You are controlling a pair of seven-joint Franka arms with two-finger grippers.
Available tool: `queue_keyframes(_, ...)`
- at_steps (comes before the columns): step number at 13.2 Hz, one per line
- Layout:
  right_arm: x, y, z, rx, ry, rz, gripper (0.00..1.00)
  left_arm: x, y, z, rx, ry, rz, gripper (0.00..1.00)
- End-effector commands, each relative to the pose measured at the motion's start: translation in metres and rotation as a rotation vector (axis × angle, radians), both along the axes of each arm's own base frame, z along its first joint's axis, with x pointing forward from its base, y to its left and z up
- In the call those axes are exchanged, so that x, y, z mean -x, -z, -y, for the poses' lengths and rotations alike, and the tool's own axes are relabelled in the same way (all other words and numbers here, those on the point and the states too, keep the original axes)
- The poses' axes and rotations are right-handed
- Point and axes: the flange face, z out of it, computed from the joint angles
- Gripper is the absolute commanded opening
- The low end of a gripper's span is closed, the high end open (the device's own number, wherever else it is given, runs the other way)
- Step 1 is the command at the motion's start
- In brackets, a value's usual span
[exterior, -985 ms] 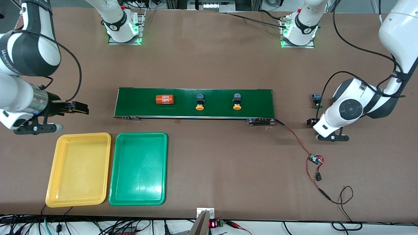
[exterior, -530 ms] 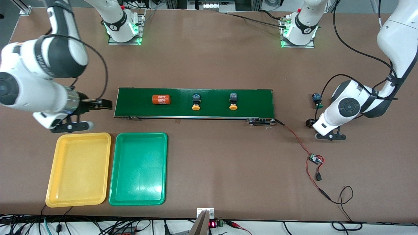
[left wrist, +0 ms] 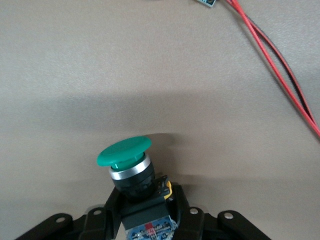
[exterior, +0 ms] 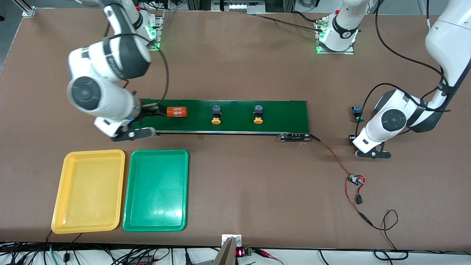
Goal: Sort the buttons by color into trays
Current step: 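Place the green button on the belt while the right gripper grasps yellow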
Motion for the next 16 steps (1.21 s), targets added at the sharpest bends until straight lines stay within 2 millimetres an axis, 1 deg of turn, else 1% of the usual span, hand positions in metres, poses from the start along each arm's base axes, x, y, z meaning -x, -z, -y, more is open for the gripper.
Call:
queue_keyframes(1,0.024,0.019,-0.05,0.043,0.039,0.006,1.0,-0.006,-0.059,0.032,-0.037,0.045,-0.004,0.26)
queue_keyframes(2,0.026,0.034,-0.064,0.054,0.058,0.009,1.0,-0.004,-0.074,0.048,-0.011,0.036,-0.036,0.26)
queue_keyframes(3,0.029,0.045,-0.073,0.066,0.082,0.0,1.0,0.0,-0.082,0.062,0.02,0.03,-0.06,0.26)
queue_keyframes(4,0.032,0.056,-0.083,0.066,0.089,-0.005,1.0,0.005,-0.093,0.083,0.057,0.037,-0.081,0.26)
queue_keyframes(6,0.042,0.079,-0.108,0.075,0.073,-0.002,1.0,0.021,-0.107,0.128,0.11,0.071,-0.12,0.27)
queue_keyframes(8,0.053,0.097,-0.134,0.08,0.084,0.02,1.0,0.032,-0.107,0.167,0.19,0.069,-0.158,0.27)
queue_keyframes(9,0.056,0.101,-0.144,0.076,0.098,0.038,1.0,0.036,-0.107,0.185,0.203,0.073,-0.165,0.27)
queue_keyframes(10,0.059,0.106,-0.151,0.075,0.093,0.043,1.0,0.042,-0.108,0.21,0.219,0.085,-0.144,0.27)
queue_keyframes(12,0.06,0.121,-0.154,0.082,0.09,0.039,1.0,0.068,-0.108,0.283,0.231,0.125,-0.11,0.27)
queue_keyframes(13,0.06,0.13,-0.153,0.091,0.092,0.028,1.0,0.076,-0.103,0.3,0.217,0.114,-0.101,0.27)
queue_keyframes(14,0.061,0.134,-0.151,0.099,0.092,0.021,1.0,0.082,-0.096,0.312,0.217,0.11,-0.097,0.27)
queue_keyframes(15,0.063,0.139,-0.148,0.105,0.093,0.012,1.0,0.085,-0.09,0.317,0.209,0.107,-0.1,0.29)
queue_keyframes(16,0.064,0.149,-0.144,0.115,0.094,0.001,1.0,0.088,-0.087,0.322,0.205,0.116,-0.103,0.42)
